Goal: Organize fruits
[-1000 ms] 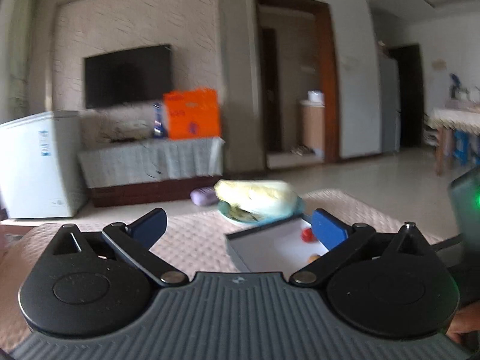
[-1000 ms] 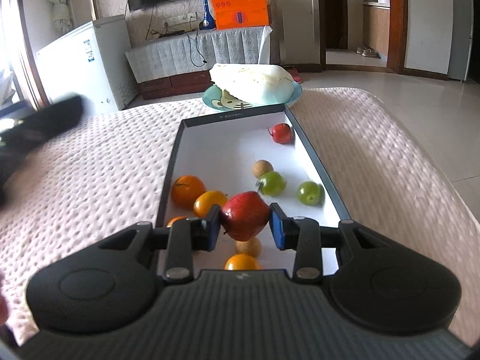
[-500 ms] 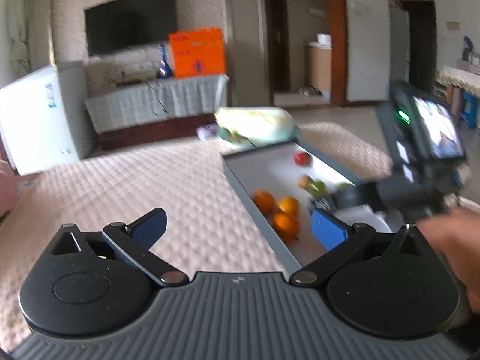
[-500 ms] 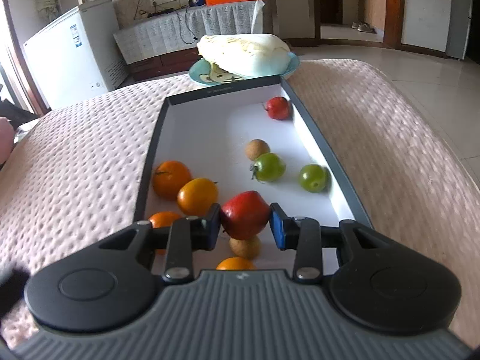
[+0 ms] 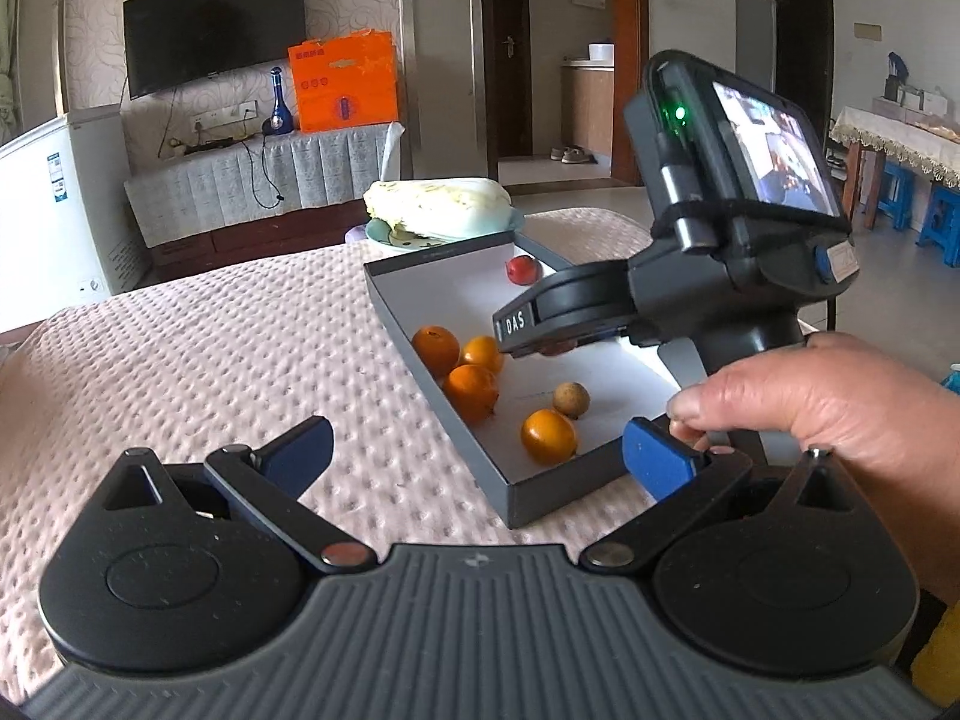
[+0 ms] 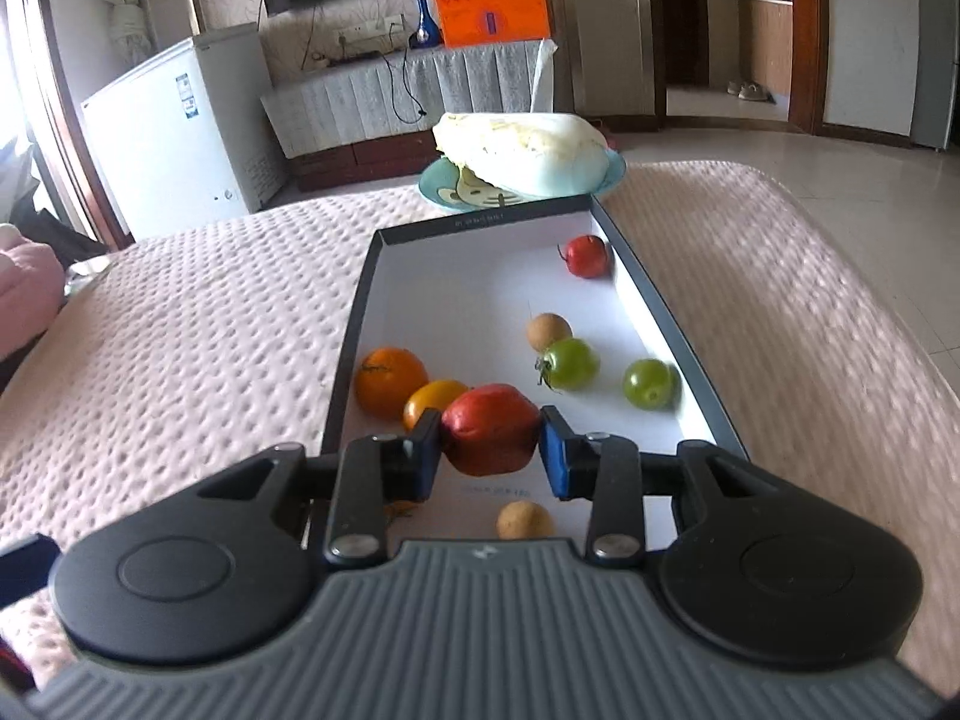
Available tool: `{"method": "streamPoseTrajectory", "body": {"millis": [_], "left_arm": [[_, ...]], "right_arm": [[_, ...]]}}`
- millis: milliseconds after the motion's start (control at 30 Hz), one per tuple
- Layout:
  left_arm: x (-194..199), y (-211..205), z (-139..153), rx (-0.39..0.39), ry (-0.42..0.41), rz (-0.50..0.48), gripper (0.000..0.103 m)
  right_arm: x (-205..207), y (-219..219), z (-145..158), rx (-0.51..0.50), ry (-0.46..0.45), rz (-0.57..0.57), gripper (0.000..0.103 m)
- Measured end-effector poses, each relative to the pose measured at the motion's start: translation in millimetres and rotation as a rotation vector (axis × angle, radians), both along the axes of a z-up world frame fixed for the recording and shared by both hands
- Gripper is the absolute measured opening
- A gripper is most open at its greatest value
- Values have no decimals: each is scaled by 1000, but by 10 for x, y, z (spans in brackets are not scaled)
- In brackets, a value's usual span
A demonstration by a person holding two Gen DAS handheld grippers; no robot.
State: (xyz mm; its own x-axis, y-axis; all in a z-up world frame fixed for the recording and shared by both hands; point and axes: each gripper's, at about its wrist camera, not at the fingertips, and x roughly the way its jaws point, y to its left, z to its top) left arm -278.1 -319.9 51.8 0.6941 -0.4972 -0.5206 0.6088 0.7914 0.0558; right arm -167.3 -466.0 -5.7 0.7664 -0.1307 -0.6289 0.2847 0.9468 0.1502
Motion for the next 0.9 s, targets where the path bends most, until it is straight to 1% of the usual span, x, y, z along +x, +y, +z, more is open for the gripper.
{"method": "streamPoseTrajectory", "body": {"millis": [133, 167, 267, 433, 467, 500, 567, 667, 733, 833, 900], "left_arm": [[-13, -2, -1, 2, -3, 0, 103], [0, -3, 0, 1, -4, -1, 103], [-7, 6, 9, -2, -8, 0, 103], [-48, 41, 43, -23, -6, 6, 103], [-66, 49, 50, -25, -7, 6, 103], [-87, 63, 54, -28, -6, 3, 103], [-139, 88, 62, -34, -10, -3, 103], [-225, 140, 68, -36, -15, -13, 103], [-277, 171, 68, -37, -7, -17, 103], [-359, 207, 61, -42, 2, -17, 103], [-408, 221, 55, -40, 6, -15, 103]], "right_arm": [[9, -44, -66, 33, 64, -2, 40], [-12, -42, -56, 33, 57, -2, 43], [-166, -32, 57, 18, 1, 0, 56], [-572, -52, 269, 19, -85, -30, 56], [-661, -62, 295, 14, -92, -43, 57], [-738, -74, 306, 8, -91, -57, 61], [-925, -98, 267, 5, -56, -97, 68], [-1164, -87, 164, 32, 23, -121, 68], [-1305, -8, 122, 17, 25, -82, 68], [-1406, 97, 22, -33, 71, -47, 68], [-1430, 105, -36, -39, 95, -41, 68]]}}
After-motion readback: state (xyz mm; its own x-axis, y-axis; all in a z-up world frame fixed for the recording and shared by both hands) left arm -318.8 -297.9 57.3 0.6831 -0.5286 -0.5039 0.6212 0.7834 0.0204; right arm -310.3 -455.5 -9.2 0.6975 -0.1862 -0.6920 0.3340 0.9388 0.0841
